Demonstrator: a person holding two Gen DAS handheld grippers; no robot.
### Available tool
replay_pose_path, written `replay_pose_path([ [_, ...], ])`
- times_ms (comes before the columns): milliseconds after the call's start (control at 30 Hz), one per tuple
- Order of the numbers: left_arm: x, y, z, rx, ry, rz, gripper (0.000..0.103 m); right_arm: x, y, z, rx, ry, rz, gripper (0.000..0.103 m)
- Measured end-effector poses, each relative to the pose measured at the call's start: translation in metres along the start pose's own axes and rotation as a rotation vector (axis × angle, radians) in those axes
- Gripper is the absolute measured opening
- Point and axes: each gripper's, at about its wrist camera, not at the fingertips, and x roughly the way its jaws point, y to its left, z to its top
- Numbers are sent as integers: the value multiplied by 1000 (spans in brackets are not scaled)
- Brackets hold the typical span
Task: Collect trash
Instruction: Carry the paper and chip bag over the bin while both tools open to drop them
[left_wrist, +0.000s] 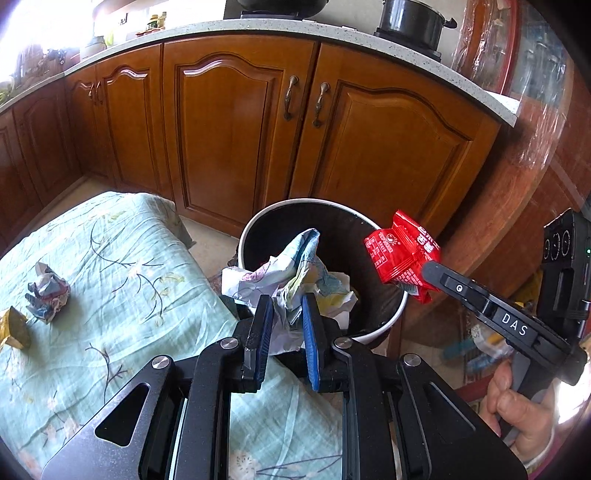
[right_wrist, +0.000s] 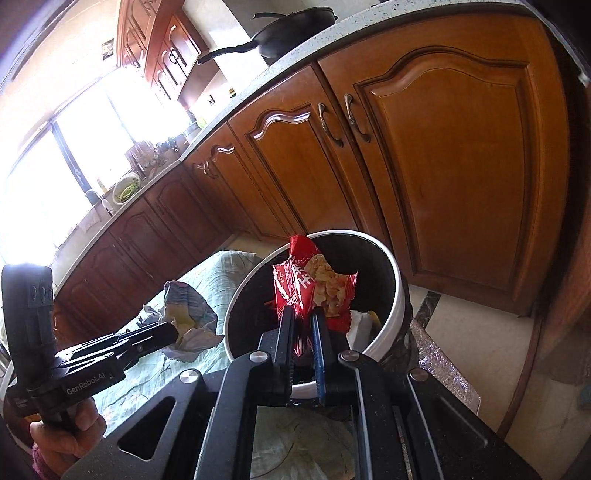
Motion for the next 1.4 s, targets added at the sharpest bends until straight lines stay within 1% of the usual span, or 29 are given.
replay_pose_path([
  [533,30,-7,7,12,57,-4,15,23,-10,14,-9,45,-40,9],
  [833,45,-9,14,15,78,-3,15,38,-14,18,-16,75,-58,9],
  [1167,56,-13,13,24,97,-9,15,49,-14,23,-38,98,-74,9],
  [1200,57,-14,13,26,100,-10,16,50,-14,23,-38,98,-74,14],
  [1267,59,-15,13,33,107,-17,18,51,-15,23,-30,93,-75,19],
  [1333,58,-15,13,29,108,-14,24,50,-17,24,-10,86,-62,33],
  [1367,58,-15,13,29,106,-11,26,49,-17,24,-5,79,-60,35],
  [1400,56,-15,13,30,101,-9,31,47,-18,24,-1,70,-61,37],
])
